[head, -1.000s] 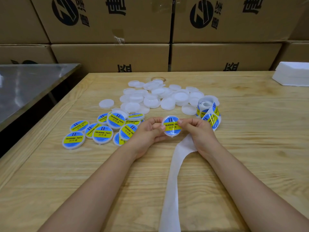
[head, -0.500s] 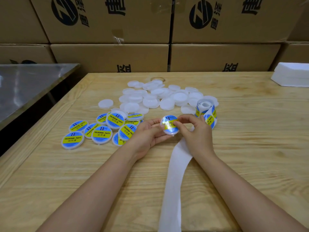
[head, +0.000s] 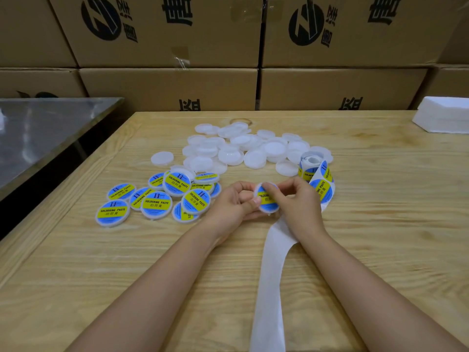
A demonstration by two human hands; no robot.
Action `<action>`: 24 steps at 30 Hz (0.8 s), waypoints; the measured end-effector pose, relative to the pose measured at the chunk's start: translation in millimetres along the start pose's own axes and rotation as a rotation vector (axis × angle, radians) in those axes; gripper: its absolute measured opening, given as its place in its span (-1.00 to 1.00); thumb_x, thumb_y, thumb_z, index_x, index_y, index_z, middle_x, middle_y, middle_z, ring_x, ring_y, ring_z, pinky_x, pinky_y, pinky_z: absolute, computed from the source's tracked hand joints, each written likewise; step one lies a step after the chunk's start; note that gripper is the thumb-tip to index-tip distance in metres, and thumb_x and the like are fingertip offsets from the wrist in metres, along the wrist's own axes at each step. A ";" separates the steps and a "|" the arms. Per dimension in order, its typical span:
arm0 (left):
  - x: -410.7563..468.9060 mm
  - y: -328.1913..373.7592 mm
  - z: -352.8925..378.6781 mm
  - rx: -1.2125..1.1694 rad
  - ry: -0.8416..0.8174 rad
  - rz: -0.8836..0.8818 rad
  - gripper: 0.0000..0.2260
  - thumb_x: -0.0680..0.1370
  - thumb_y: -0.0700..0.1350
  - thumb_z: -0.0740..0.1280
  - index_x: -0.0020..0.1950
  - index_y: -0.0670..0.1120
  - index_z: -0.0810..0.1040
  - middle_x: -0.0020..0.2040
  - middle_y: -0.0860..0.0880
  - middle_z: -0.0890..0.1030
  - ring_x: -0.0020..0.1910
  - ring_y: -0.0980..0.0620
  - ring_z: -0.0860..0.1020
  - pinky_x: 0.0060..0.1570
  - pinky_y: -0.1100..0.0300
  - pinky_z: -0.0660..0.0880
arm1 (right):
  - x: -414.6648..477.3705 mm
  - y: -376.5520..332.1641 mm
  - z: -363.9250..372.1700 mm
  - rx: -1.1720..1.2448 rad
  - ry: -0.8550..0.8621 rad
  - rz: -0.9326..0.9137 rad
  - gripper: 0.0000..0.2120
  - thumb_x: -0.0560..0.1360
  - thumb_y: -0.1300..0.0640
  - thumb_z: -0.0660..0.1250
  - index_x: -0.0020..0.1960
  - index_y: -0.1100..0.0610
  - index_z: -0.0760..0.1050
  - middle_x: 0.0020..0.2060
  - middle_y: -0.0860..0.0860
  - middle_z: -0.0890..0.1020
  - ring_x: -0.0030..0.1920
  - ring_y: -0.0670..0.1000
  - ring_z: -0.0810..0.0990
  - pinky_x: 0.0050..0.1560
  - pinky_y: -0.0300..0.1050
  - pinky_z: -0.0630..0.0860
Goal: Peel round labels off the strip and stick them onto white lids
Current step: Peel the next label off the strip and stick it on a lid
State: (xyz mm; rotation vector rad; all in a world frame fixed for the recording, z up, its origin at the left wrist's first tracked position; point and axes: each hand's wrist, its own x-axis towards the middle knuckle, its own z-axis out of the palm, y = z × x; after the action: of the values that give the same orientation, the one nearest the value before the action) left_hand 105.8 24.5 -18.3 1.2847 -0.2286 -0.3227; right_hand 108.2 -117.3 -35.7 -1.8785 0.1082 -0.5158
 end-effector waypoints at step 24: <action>-0.6 12.1 -17.9 0.667 0.632 0.518 -0.77 0.58 -0.30 0.15 0.10 -0.15 0.56 -0.06 -0.01 0.61 -0.10 0.08 0.50 -0.07 0.39 0.38 | 0.8 -3.3 -7.3 0.199 0.084 -0.053 -0.96 0.56 0.10 0.25 -0.01 0.04 0.46 -0.27 -0.04 0.56 -0.20 -0.14 0.54 -0.16 -0.37 0.41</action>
State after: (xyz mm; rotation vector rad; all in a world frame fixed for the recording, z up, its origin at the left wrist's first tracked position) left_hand 112.7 43.8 -11.5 1.8466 -0.1180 0.6551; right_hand 105.4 -122.7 -30.4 -1.6692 0.0598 -0.6197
